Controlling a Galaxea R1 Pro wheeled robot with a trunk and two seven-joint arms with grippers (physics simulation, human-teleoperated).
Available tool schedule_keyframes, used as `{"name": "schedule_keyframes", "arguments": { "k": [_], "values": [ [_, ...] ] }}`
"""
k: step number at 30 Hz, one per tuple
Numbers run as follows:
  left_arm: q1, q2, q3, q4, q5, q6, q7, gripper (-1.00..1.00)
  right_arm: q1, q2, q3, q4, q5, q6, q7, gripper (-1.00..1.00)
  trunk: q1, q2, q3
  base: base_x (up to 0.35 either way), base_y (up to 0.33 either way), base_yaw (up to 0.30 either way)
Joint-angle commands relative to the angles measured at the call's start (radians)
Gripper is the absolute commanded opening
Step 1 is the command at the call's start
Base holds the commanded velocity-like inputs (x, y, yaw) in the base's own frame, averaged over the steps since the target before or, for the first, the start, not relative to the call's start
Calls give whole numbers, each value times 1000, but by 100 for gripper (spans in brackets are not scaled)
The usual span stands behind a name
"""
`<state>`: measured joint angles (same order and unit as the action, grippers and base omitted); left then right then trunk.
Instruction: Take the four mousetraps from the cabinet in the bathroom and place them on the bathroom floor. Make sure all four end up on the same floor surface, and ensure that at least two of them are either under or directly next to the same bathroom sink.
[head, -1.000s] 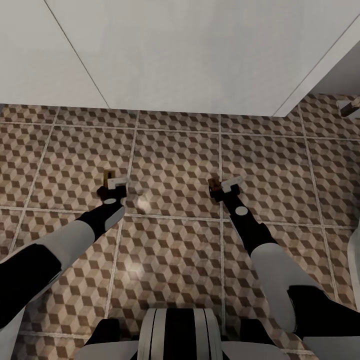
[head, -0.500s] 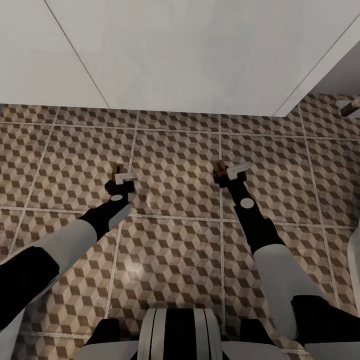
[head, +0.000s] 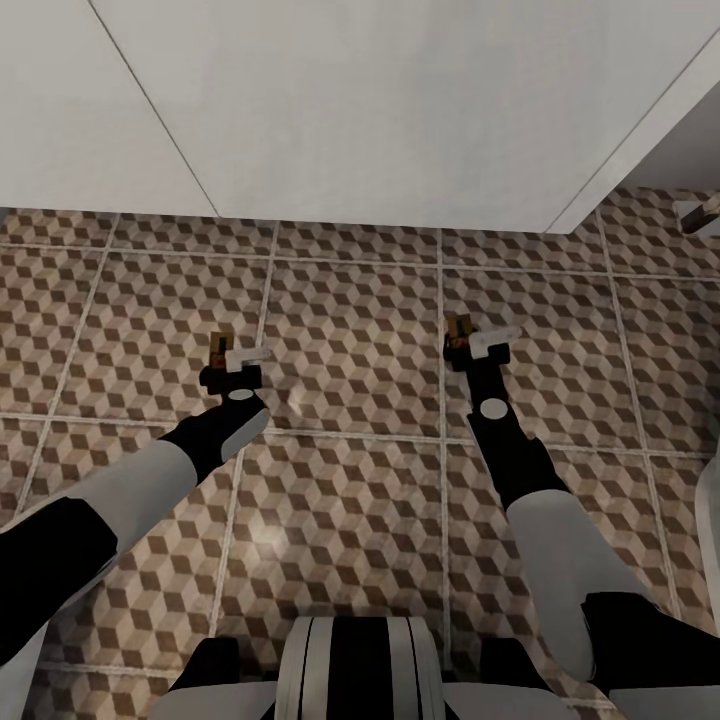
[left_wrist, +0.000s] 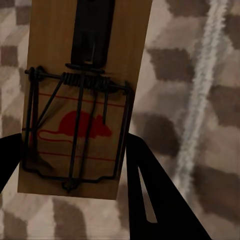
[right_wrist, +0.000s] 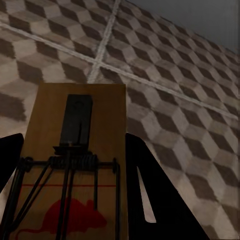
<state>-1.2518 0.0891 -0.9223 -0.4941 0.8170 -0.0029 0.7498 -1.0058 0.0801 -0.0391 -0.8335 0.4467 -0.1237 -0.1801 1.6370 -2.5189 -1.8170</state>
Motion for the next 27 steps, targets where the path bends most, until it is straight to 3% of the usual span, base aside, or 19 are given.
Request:
{"name": "schedule_keyframes", "arguments": {
  "k": [1,5,7,9,11,12,14,15,16,18,20,22,24,27],
  "values": [
    [-1,1,-9,-3,5,4,11,-100,-1,1,-4,4,7,-4,0,-100,0,0,0,0,0,0],
    [1,1,-9,-4,4,5,0,-100,-1,2,-4,17,7,-5,0,-100,0,0,0,0,0,0],
    [1,1,-8,-2,4,6,-37,-100,-1,2,-4,20,7,-4,1,-100,0,0,0,0,0,0],
    [1,0,-7,2,3,6,-113,-100,0,2,-4,27,7,-5,2,-100,0,0,0,0,0,0],
    [2,-7,-3,14,3,7,-244,-100,0,2,-3,37,7,-5,2,-100,0,0,0,0,0,0],
    [2,-11,-2,18,3,8,-275,-100,0,2,-3,38,7,-5,3,-100,0,0,0,0,0,0],
    [2,-34,2,39,4,13,-347,-100,0,2,-3,42,7,-5,3,-100,0,0,0,0,0,0],
    [2,-57,3,61,4,19,-377,-100,0,2,-3,43,7,-5,3,-100,0,0,0,0,0,0],
    [2,-71,3,74,4,21,-388,-100,0,2,-2,44,7,-5,3,-100,0,0,0,0,0,0],
    [1,-139,4,141,3,24,-413,-100,0,2,-2,46,7,-5,4,-100,0,0,0,0,0,0],
    [-1,-188,4,202,2,23,-422,-100,0,2,1,46,7,-5,4,-100,0,0,0,0,0,0],
    [-6,-221,5,256,2,22,-426,-100,0,2,11,46,7,-5,4,-100,0,0,0,0,0,0],
    [-14,-242,5,294,2,21,-429,-100,0,2,27,46,7,-5,4,-100,0,0,0,0,0,0],
    [-23,-251,5,311,4,16,-430,-100,0,1,38,47,6,-5,3,-100,0,0,0,0,0,0]
  ]
}}
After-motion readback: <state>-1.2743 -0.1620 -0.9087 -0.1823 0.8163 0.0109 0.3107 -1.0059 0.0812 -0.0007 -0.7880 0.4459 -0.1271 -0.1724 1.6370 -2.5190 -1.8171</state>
